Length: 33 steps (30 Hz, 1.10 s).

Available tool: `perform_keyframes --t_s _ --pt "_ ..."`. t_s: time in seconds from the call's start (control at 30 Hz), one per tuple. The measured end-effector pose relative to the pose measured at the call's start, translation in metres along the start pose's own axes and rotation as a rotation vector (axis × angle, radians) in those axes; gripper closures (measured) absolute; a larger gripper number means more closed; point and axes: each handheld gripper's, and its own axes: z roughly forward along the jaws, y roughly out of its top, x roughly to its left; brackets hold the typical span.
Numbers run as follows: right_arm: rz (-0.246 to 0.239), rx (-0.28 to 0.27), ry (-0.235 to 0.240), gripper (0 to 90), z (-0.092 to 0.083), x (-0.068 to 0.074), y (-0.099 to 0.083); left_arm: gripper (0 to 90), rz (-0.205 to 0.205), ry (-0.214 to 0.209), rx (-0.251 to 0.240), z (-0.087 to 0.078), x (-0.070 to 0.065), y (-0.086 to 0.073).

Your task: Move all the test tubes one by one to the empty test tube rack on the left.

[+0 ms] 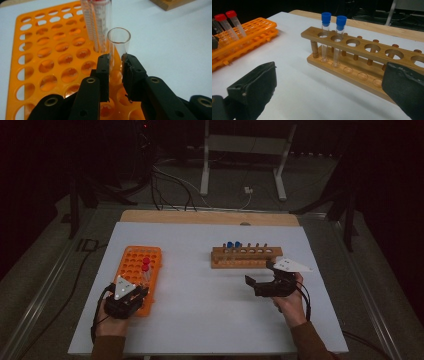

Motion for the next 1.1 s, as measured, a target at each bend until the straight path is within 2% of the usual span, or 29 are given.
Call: perform_keyframes --t_s 0.13,0.2,0.5,0.7,0.83,0.97,1.1 --pt "0.001 -0.002 0.000 0.0 0.000 0.000 0.000 74.3 -0.006 -0.005 -0.010 -0.001 0.000 -0.001" --pt "0.002 -0.003 -0.001 0.0 -0.001 -0.001 0.000 66.8 -0.017 -0.008 -0.024 -0.002 0.000 0.000" --pt "-0.008 -0.007 -0.009 0.0 -0.001 -0.001 0.004 35.6 -0.070 -0.005 -0.180 -0.021 -0.004 0.011" --pt "-0.007 -0.019 -0.015 0.0 -0.001 -0.002 0.011 23.4 -0.074 -0.008 -0.244 -0.024 -0.014 0.022" --pt "-0.023 -0.012 -0.026 0.0 0.003 -0.002 0.018 18.4 -0.071 -0.029 -0.262 -0.021 -0.021 0.029" --pt "-0.030 -0.001 -0.033 0.0 0.010 -0.001 0.025 14.9 -0.058 -0.045 -0.258 -0.016 -0.028 0.035" --pt "-0.030 0.015 -0.042 1.2 0.020 -0.003 0.031 6.3 -0.054 -0.070 -0.260 -0.012 -0.036 0.040"
